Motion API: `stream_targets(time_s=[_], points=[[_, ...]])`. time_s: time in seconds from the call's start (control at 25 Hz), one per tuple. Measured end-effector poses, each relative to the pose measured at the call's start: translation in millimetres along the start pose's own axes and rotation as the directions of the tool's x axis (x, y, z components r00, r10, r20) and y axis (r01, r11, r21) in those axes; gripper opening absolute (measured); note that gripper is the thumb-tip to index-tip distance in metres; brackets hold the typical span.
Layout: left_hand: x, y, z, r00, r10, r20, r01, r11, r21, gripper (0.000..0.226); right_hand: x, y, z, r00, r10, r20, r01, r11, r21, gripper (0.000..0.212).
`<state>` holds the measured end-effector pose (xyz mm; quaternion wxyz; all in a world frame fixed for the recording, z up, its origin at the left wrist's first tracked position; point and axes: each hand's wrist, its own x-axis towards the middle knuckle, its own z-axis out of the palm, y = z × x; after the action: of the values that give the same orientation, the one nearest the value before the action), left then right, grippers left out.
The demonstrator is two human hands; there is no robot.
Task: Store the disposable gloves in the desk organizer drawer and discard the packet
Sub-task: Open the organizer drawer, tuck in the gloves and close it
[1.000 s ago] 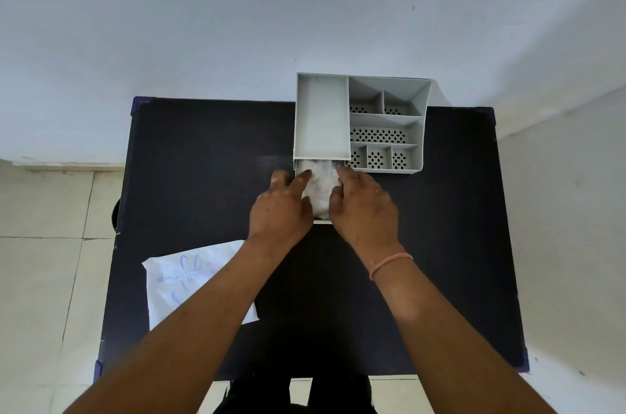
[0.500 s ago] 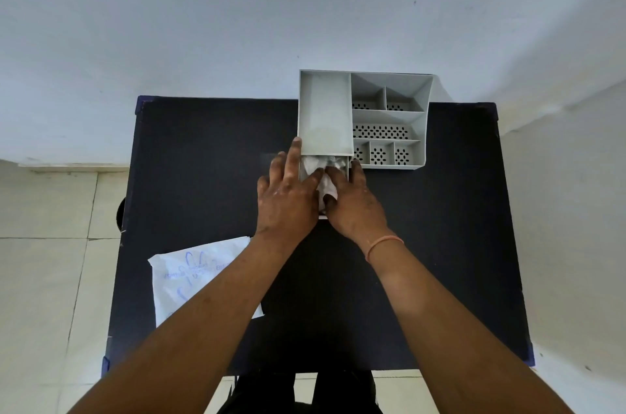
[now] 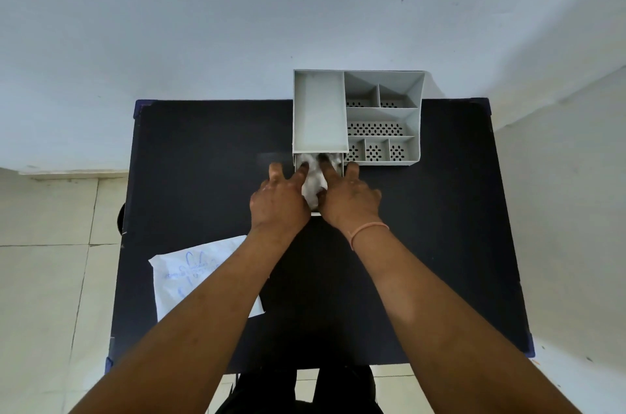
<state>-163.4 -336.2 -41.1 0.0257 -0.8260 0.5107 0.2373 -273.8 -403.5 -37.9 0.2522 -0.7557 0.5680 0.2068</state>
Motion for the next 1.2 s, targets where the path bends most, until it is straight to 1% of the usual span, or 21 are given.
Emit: stream_targets(time_s=[0.08, 0.12, 0.16, 0.24, 0.28, 0.32, 0.36, 0.44, 0.48, 0.52, 0.6, 0.64, 0.68, 0.76, 0.8, 0.84, 0.92, 0.96, 1.0, 1.08, 1.2], points=[[1.3, 0.3, -1.8, 0.998, -0.006, 0.067, 0.01, 0.998, -0.061, 0.071, 1.3, 0.0, -2.5, 0.999, -0.005, 0.049, 0.001, 0.997, 0.074, 0.088], [0.2, -1.1, -2.4, 0.999, -0.005, 0.053, 0.01, 0.996, -0.093, 0.069, -1.1, 1.6, -5.3, 0.999, -0.017, 0.037, 0.012, 0.991, 0.131, 0.085], [-1.5, -3.8, -3.6, 1.0, -0.004, 0.003, 0.004, 0.993, -0.119, 0.064, -4.2, 4.2, -7.8, 0.999, -0.032, -0.008, 0.032, 0.982, 0.184, 0.078], [-5.4, -8.7, -5.3, 0.987, 0.015, -0.162, -0.04, 0.988, -0.152, 0.052, -13.8, 11.4, -11.9, 0.988, -0.033, -0.149, 0.068, 0.969, 0.236, 0.066], [-6.5, -9.9, -4.9, 0.976, 0.025, -0.218, -0.061, 0.985, -0.162, 0.048, -18.5, 14.7, -12.5, 0.982, -0.028, -0.189, 0.07, 0.972, 0.222, 0.064], [-6.2, -9.8, -3.6, 0.973, 0.03, -0.229, -0.07, 0.984, -0.167, 0.046, -22.0, 16.8, -11.9, 0.983, -0.023, -0.181, 0.057, 0.98, 0.189, 0.065], [-4.9, -8.0, -2.1, 0.98, 0.031, -0.197, -0.065, 0.984, -0.166, 0.047, -23.7, 17.6, -10.8, 0.991, -0.016, -0.133, 0.035, 0.989, 0.143, 0.067], [-0.5, -3.9, 3.3, 0.997, 0.028, -0.07, -0.038, 0.988, -0.15, 0.053, -20.7, 17.5, -7.7, 1.0, -0.01, -0.016, 0.011, 0.998, 0.061, 0.074], [1.9, -3.3, 6.1, 0.999, 0.022, -0.025, -0.026, 0.989, -0.148, 0.055, -17.9, 16.9, -7.1, 1.0, -0.016, 0.017, 0.015, 0.999, 0.037, 0.077], [3.4, -4.1, 8.4, 1.0, 0.013, -0.008, -0.014, 0.986, -0.165, 0.056, -16.3, 16.4, -7.1, 0.999, -0.022, 0.035, 0.021, 0.999, 0.025, 0.078], [3.0, -7.7, 9.2, 0.999, -0.007, -0.048, -0.005, 0.973, -0.232, 0.055, -16.1, 17.1, -6.1, 0.999, -0.028, 0.034, 0.026, 0.998, 0.053, 0.075], [1.3, -9.5, 8.7, 0.996, -0.009, -0.093, -0.016, 0.964, -0.266, 0.053, -17.9, 18.7, -5.8, 1.0, -0.027, 0.009, 0.026, 0.996, 0.086, 0.071], [-1.3, -11.0, 7.7, 0.989, -0.008, -0.15, -0.037, 0.955, -0.296, 0.049, -21.5, 20.7, -6.0, 0.999, -0.026, -0.045, 0.031, 0.993, 0.117, 0.066], [-7.0, -12.4, 5.5, 0.964, 0.001, -0.266, -0.092, 0.939, -0.33, 0.04, -29.3, 24.9, -4.5, 0.98, -0.032, -0.197, 0.064, 0.986, 0.155, 0.052], [-9.4, -12.7, 5.4, 0.957, 0.009, -0.289, -0.108, 0.938, -0.329, 0.036, -31.6, 26.5, -2.7, 0.974, -0.039, -0.224, 0.075, 0.985, 0.157, 0.048], [-11.6, -12.6, 6.3, 0.962, 0.018, -0.272, -0.108, 0.941, -0.32, 0.035, -32.5, 27.3, -0.8, 0.98, -0.042, -0.193, 0.072, 0.986, 0.148, 0.046], [-13.8, -9.6, 10.8, 0.988, 0.004, -0.155, -0.055, 0.946, -0.32, 0.032, -30.8, 27.1, 3.3, 0.998, -0.035, -0.048, 0.041, 0.99, 0.133, 0.047], [-13.7, -7.4, 12.6, 0.995, -0.02, -0.096, -0.015, 0.939, -0.343, 0.031, -29.2, 26.2, 4.6, 0.999, -0.031, -0.009, 0.032, 0.988, 0.15, 0.047], [-12.6, -5.6, 13.4, 0.997, -0.05, -0.054, 0.025, 0.924, -0.381, 0.029, -27.1, 24.2, 4.9, 1.0, -0.028, -0.008, 0.029, 0.981, 0.192, 0.046], [-8.7, -2.8, 11.8, 0.995, -0.101, -0.01, 0.085, 0.879, -0.47, 0.029, -21.7, 20.1, 4.1, 0.998, -0.018, -0.057, 0.034, 0.952, 0.303, 0.043], [-1.6, -0.1, 4.1, 0.991, -0.136, -0.002, 0.113, 0.83, -0.546, 0.028, -11.7, 14.8, -3.0, 0.997, 0.005, -0.076, 0.025, 0.918, 0.395, 0.044]])
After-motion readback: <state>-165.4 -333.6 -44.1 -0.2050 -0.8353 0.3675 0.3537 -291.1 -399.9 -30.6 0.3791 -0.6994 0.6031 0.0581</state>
